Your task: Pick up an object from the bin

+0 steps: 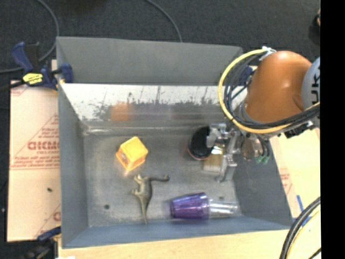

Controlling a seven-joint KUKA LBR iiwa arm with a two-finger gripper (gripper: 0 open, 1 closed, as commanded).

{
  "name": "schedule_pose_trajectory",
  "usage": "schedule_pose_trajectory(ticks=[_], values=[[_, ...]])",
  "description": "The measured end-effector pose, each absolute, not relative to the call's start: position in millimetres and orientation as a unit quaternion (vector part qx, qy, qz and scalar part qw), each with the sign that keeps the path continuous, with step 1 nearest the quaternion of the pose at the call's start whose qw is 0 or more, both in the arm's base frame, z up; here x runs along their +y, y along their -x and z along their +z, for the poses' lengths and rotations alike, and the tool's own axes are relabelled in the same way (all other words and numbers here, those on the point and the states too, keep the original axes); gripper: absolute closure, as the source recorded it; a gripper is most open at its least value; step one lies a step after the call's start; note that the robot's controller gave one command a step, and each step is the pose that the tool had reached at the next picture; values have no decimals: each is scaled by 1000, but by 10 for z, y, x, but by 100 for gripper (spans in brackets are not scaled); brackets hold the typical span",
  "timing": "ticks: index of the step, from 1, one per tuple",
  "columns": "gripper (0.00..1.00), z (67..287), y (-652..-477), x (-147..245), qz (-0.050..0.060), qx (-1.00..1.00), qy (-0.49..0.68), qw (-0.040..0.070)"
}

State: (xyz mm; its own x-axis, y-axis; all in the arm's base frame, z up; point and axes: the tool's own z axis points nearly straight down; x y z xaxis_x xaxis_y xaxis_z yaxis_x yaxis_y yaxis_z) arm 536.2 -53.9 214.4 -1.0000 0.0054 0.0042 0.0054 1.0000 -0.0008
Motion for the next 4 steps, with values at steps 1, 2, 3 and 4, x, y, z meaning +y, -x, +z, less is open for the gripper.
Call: schedule_pose_trajectory(ticks=[1,2,3,4], values=[[0,2189,-5377,-538,1,-1000,1,-2],[0,1320,-5028,-504,1,-994,-105,-1],[0,1529,-4760,-490,2,-988,-153,-3],[0,1168,-4827,-254,1,-981,-196,-1]])
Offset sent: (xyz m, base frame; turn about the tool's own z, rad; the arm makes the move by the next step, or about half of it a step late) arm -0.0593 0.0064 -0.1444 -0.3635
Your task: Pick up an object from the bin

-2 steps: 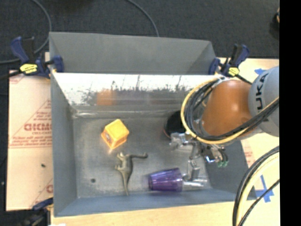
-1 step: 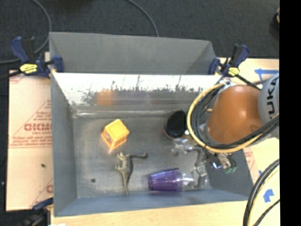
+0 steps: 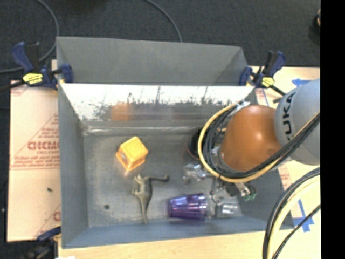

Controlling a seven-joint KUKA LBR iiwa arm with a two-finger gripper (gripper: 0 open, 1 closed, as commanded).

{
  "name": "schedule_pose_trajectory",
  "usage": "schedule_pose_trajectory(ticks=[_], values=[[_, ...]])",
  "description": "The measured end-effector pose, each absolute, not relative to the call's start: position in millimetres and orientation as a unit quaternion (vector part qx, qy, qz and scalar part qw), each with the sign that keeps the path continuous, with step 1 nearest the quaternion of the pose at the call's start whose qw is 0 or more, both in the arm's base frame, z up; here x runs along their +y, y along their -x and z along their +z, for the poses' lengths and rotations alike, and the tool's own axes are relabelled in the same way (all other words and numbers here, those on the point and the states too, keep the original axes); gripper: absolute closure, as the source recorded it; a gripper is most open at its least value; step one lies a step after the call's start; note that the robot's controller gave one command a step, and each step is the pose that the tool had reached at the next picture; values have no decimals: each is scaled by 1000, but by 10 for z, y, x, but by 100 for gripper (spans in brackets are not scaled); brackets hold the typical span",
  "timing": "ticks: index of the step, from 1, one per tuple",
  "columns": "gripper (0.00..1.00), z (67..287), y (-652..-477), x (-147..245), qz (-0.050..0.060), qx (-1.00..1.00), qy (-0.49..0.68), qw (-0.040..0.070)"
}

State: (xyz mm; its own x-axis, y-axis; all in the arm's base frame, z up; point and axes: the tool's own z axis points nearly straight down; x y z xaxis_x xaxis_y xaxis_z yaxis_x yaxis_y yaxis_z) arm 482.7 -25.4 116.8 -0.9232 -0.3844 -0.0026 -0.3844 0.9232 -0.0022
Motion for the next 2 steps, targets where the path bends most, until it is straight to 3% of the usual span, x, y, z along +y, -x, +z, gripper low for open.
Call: schedule_pose_trajectory(ticks=[1,2], values=[[0,721,-4804,-276,-2,996,84,10],[100,725,-4794,-296,-2,972,236,8]])
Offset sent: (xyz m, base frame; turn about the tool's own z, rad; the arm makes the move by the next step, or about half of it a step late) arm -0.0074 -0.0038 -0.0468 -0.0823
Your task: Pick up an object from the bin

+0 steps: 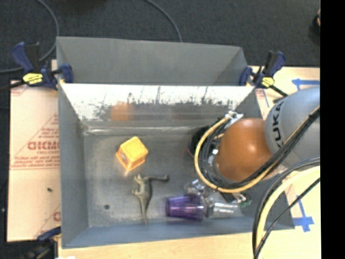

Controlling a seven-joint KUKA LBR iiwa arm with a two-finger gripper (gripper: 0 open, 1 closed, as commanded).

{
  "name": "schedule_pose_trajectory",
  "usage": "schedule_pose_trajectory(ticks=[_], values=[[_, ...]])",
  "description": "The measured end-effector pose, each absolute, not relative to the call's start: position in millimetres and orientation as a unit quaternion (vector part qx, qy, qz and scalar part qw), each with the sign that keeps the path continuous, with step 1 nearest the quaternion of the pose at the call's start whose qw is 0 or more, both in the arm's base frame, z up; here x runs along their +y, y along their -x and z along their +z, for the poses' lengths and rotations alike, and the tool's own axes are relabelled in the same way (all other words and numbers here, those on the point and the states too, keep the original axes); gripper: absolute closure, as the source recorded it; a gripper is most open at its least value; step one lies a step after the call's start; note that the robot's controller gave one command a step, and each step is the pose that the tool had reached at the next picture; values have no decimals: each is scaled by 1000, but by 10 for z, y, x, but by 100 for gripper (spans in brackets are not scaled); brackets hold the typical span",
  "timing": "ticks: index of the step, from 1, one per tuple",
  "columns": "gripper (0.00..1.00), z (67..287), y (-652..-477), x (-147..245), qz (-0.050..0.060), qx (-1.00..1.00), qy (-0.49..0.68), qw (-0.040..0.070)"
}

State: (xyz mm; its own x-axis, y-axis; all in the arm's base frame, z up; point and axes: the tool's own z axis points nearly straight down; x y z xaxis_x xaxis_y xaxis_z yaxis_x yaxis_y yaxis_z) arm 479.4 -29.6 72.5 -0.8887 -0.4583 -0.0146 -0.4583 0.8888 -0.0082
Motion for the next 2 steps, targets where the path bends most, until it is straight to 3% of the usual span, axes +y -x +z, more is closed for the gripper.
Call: schedule_pose_trajectory(ticks=[2], values=[[100,764,-4784,-295,-2,972,236,7]])
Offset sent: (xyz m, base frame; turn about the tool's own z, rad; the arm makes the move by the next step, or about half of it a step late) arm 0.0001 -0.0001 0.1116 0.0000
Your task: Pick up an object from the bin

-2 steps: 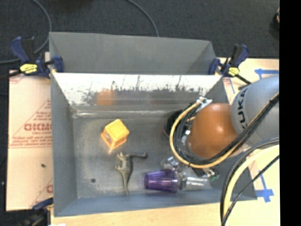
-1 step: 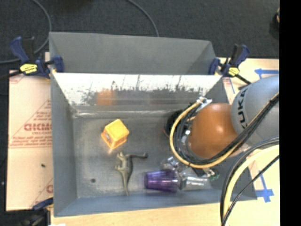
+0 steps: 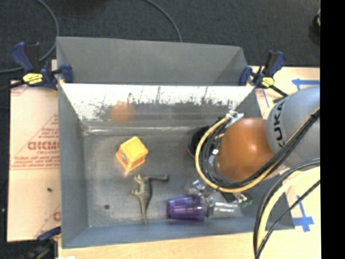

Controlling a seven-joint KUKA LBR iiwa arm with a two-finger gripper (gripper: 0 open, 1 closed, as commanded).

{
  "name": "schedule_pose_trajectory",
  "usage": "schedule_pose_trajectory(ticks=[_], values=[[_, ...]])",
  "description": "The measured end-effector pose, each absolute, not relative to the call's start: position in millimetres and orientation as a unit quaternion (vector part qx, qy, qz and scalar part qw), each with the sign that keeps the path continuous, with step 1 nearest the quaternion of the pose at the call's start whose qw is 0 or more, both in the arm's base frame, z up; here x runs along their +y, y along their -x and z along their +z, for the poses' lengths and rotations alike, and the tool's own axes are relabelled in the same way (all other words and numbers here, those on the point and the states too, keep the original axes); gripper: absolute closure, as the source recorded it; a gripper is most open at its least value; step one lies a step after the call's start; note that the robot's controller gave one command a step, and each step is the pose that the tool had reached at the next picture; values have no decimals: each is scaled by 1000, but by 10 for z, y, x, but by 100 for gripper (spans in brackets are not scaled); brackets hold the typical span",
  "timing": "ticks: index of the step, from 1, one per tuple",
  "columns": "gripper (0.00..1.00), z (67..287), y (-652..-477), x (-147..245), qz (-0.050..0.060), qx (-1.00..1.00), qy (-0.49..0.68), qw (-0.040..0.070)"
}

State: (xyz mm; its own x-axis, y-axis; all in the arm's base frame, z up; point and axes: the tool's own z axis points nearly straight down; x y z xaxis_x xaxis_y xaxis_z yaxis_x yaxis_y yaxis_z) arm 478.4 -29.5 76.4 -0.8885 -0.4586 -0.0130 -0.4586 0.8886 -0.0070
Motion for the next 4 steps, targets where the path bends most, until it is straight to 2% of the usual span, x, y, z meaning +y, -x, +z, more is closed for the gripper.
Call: schedule_pose_trajectory(ticks=[1,4], values=[[100,958,-4755,-292,-1,972,236,2],[100,1463,-4763,-297,-1,972,234,3]])
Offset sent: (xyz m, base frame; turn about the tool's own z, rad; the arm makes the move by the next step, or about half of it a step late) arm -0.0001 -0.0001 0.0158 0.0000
